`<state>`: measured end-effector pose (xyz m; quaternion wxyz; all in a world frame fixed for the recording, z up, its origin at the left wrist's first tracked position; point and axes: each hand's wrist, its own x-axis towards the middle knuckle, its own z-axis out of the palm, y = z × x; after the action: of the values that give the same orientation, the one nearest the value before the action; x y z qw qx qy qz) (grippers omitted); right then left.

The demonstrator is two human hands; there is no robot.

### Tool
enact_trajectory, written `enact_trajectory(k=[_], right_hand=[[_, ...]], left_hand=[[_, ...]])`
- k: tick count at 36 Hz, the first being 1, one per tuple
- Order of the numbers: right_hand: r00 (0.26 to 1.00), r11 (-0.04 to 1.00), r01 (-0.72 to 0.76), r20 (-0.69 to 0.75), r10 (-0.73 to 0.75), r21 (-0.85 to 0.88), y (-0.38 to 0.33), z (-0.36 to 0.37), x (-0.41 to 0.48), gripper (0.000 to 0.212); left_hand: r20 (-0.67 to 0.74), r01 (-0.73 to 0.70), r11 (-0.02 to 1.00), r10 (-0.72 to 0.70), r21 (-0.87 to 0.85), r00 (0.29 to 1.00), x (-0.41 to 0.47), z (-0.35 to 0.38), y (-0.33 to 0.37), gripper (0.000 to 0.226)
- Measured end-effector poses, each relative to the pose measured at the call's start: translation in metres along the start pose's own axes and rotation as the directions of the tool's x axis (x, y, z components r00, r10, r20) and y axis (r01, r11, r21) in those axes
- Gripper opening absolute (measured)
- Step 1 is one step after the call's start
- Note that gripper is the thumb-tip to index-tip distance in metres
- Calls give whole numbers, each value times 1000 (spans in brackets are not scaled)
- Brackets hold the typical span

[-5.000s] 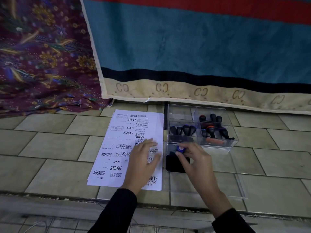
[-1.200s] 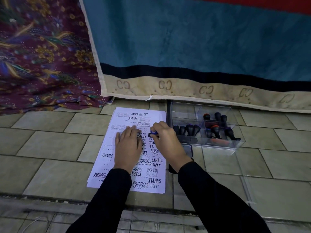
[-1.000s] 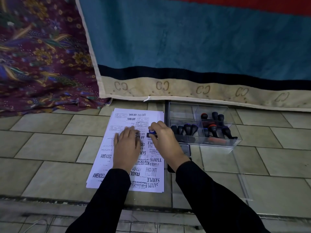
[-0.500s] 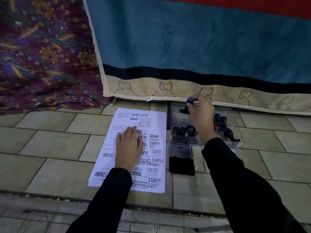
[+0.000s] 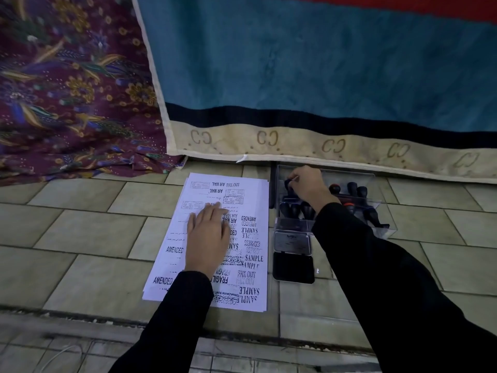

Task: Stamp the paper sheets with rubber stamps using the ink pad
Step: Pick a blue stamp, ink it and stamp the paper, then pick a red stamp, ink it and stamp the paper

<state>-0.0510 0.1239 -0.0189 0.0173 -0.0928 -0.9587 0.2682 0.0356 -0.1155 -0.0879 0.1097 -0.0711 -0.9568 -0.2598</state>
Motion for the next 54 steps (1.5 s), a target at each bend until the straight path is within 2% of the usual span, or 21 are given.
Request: enact_trajectory(k=[3,5,9,12,14,17,21,25,29,35,38,46,54], right_hand=[[999,999,28,15,-28,-34,3,0,2,25],[998,999,47,-30,-48,-25,7,-2,1,27],[965,995,84,-254,-68,54,22,-21,-5,26],[924,998,34,-381,-13,50,38,-38,-7,23],[931,998,-66,-360,62,0,47,-46,-7,21],[957,971,-217,-218,191,-99,58,-47,-5,18],[968,953,-246,-95,233,-177,65,-40,0,19],[966,948,-254,-93,240,-192,66,-38,7,14],[963,965,-240,-155,222,-107,65,-42,7,11],[937,984,-170,-302,176,44,63,-57,-14,12],[925,984,-167,-335,179,65,64,-57,-25,21],[944,967,-251,-211,254,42,65,-52,-23,23],[957,958,-271,-134,258,-94,57,-46,-9,16]], left_hand=[[-2,-1,1000,1,1,1000,0,0,-1,29],[-2,-2,1000,2,0,1000,0,1,-2,29],[-5,-4,1000,4,4,1000,1,1,-1,29],[-6,-8,1000,8,12,1000,0,1,-2,29],[-4,-6,1000,6,11,1000,0,2,-2,29],[-2,-2,1000,2,6,1000,1,2,-2,29],[-14,-7,1000,7,8,1000,0,1,-1,28],[-18,-4,1000,4,5,1000,-1,0,-1,28],[-13,-1,1000,1,-28,1000,0,0,-1,27],[-27,49,974,-57,-219,998,4,-4,-5,24],[-18,95,927,-109,-362,994,4,-10,-1,24],[-19,79,934,-91,-349,996,2,-10,-2,24],[-22,71,945,-82,-319,996,2,-8,-4,23]])
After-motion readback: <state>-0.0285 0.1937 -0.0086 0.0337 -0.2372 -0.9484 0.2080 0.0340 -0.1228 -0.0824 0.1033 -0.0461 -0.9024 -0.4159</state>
